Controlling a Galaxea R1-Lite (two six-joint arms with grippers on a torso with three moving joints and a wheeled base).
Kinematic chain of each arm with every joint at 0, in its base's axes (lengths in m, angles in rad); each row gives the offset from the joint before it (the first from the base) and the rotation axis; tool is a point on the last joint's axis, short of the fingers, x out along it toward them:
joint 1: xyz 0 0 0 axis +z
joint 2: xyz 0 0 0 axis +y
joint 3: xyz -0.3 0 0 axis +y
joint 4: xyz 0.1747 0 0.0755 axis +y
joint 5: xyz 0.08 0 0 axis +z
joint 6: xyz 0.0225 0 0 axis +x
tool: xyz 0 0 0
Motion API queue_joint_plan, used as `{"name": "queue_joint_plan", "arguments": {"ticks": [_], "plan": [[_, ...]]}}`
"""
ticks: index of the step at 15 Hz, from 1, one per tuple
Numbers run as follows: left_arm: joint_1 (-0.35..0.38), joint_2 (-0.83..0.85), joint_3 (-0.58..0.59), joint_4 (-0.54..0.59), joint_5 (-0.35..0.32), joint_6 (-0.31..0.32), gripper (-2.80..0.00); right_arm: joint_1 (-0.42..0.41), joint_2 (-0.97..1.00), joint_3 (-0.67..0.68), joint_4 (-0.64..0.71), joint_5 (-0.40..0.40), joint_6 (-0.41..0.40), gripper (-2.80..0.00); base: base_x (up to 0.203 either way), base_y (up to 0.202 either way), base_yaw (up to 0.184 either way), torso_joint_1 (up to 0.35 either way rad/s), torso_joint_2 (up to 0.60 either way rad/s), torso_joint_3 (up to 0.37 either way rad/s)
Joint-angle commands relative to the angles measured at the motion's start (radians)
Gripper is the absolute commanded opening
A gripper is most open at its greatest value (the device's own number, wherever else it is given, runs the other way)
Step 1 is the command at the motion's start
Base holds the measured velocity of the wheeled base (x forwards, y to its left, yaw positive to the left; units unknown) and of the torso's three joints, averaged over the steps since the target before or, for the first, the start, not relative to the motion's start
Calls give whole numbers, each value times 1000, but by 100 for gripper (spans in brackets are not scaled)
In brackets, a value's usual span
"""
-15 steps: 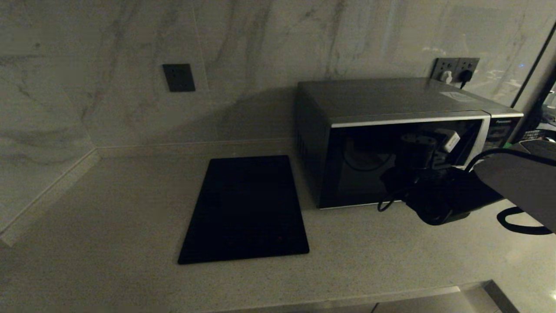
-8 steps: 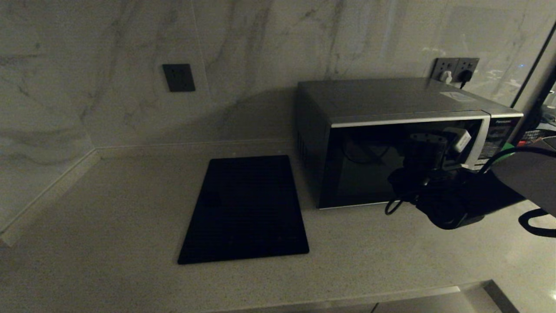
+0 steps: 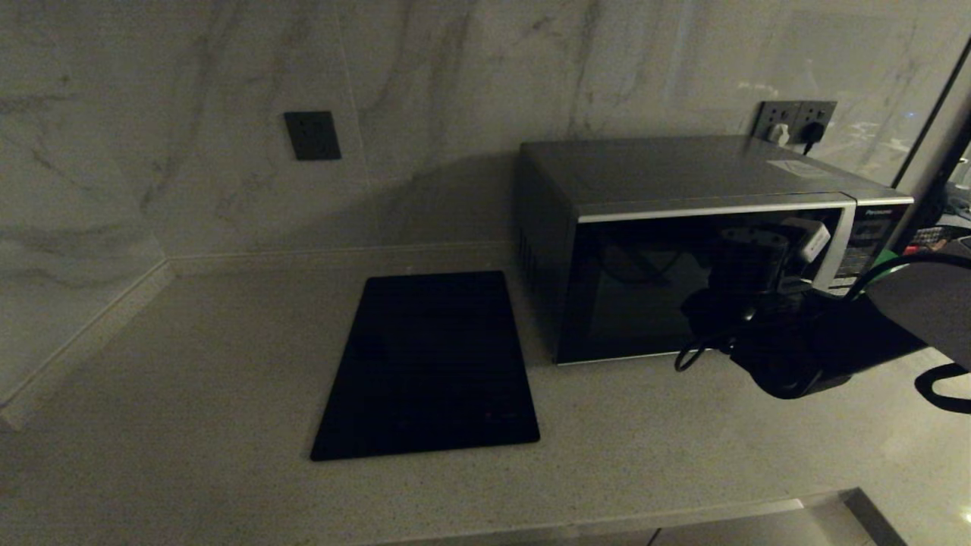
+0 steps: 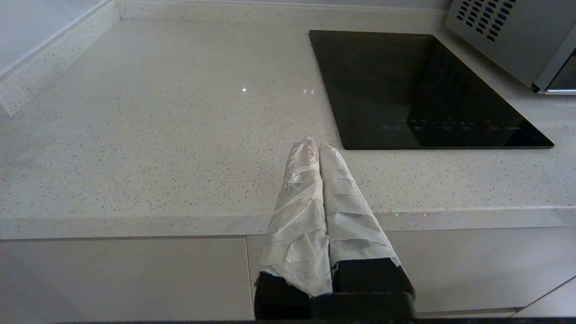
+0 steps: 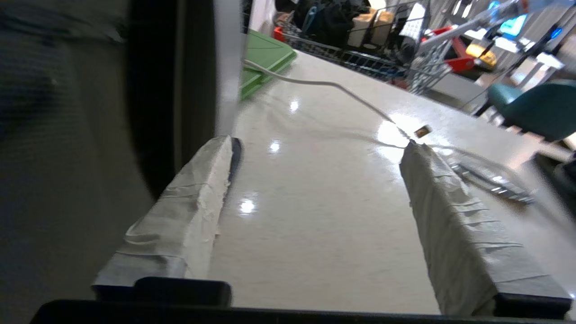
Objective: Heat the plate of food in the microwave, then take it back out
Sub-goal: Open the microwave oven
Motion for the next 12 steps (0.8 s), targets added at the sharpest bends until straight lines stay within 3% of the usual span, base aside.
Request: {"name": "queue_joint_plan", "arguments": {"ticks": [1, 7, 12], "plan": [[0, 2, 0, 0, 1, -1, -280, 1, 66, -25, -74, -8, -9, 0, 0, 0, 0, 0, 0, 0], [0, 2, 0, 0, 1, -1, -280, -29, 170, -150, -153, -8, -17, 0, 0, 0, 0, 0, 0, 0], [0, 2, 0, 0, 1, -1, -280, -64, 173, -158, -181, -8, -16, 0, 0, 0, 0, 0, 0, 0]]}}
